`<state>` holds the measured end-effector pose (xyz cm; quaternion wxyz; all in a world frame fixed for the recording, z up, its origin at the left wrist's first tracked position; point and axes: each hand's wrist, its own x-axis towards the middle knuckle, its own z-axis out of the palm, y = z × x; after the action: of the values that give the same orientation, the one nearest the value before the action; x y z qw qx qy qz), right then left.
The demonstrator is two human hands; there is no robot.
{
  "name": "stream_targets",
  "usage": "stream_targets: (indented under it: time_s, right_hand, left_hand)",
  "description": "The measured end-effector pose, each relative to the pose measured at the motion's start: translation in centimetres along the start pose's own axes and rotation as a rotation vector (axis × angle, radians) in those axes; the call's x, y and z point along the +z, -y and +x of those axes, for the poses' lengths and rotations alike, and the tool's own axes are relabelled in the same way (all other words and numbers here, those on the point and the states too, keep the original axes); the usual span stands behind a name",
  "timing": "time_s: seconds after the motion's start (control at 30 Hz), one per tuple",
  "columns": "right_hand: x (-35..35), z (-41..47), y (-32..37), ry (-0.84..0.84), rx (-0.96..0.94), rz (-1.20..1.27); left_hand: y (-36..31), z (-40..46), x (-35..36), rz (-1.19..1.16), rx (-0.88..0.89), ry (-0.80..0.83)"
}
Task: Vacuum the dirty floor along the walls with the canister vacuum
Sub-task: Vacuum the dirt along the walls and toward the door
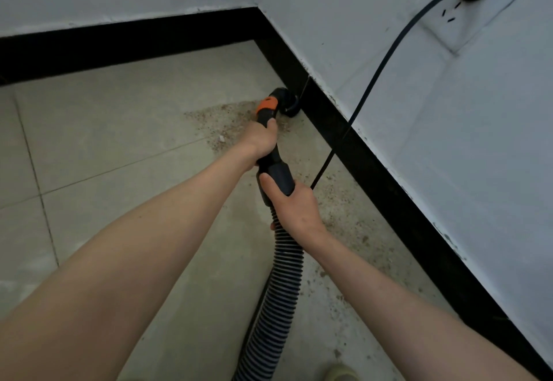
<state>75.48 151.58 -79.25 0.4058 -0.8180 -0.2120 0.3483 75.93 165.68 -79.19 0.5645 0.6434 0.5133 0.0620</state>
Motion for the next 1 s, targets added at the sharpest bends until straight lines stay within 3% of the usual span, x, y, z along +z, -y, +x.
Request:
stream_targets:
  time_s: [0.2, 0.6, 0.8, 1.0]
  right_hand:
    - [0.1, -0.8, 1.2, 0.014, -0.077, -0.038]
    - [6.7, -3.4, 5.2, 0.309, -0.231, -0.193]
    - [9.0, -5.5, 4.5, 0.41, -0.223, -0.242]
    - [8.4, -5.5, 4.3, 0.412, -0.194, -0.207]
  left_hand:
    - [0.2, -0.9, -1.4, -0.108, 0.004, -0.044]
    - [6.7, -3.6, -12.4, -0.234, -0.135, -0.367]
    - [10.5, -5.6, -14.0, -0.262, -0.229, -0.399]
    - [10.0, -5.9, -13.5, -0.253, -0.245, -0.391]
